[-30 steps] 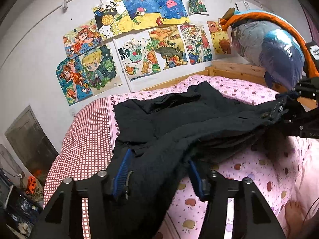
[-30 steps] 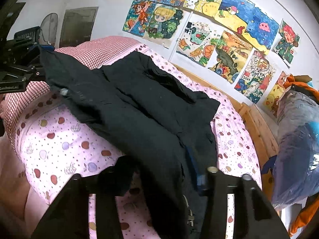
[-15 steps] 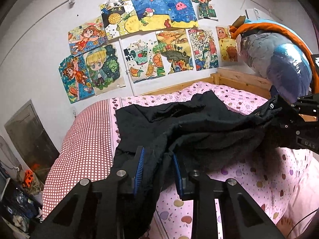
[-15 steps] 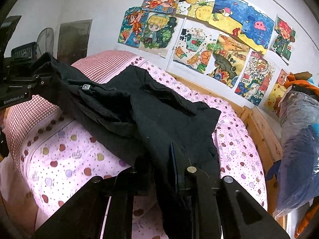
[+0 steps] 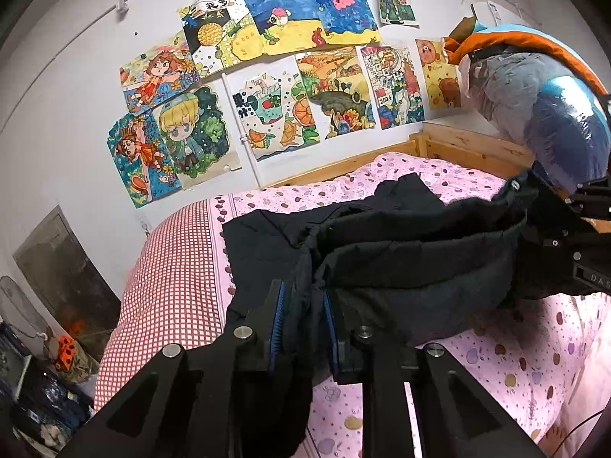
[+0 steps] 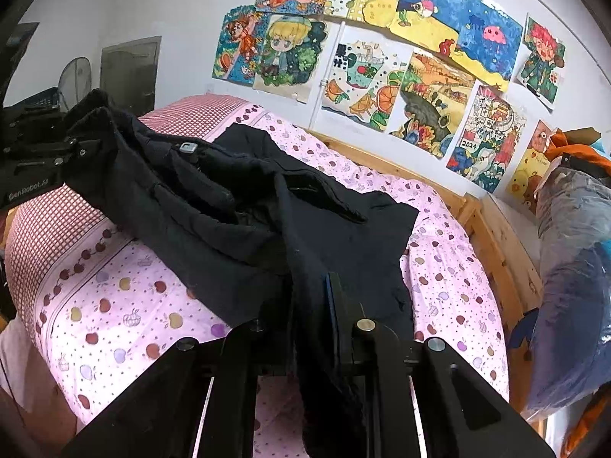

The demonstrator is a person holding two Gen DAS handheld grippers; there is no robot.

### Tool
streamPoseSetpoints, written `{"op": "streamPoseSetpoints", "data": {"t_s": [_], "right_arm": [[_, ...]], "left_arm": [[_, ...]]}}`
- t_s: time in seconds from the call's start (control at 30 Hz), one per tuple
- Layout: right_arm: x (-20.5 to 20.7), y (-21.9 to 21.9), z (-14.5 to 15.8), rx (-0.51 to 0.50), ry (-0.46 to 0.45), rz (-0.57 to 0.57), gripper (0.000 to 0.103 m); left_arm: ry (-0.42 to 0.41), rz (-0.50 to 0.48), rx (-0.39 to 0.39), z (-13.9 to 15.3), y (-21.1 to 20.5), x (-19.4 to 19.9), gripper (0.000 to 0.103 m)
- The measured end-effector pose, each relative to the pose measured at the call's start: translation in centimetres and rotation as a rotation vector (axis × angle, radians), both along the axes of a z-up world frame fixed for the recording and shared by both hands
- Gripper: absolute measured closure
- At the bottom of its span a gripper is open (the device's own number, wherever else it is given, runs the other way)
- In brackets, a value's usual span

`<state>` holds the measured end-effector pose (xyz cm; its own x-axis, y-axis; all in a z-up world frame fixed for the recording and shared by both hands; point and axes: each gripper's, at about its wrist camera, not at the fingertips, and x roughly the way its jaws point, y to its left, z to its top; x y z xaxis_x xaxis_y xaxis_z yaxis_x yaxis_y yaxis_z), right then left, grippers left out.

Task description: Fold large clothes

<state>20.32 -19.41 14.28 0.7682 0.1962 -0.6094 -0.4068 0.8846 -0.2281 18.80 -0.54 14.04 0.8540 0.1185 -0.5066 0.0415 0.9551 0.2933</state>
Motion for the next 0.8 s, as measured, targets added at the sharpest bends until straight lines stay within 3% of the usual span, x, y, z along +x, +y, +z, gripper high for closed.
{"op": "streamPoseSetpoints", "data": {"t_s": [0.37,0.53,0.8], "right_arm": [[4.4,1.8,0.7,-0.053,-0.073,0.005,0.090],[5.4,3.1,0.1,-0.129,-0.206,0.018,0.090],[4.6,5.0,-3.8,-0.267,-0.390,0.055,0.090]], "left_arm": [[-0.067,0.017,-0.033,-0.7,1.2,4.1,0.092],[-0.103,0.031,-0.036,-1.1,1.8,6.4,0.092],[-0.100,0.026,-0.046,-3.2,2.0,7.7,0.092]]}}
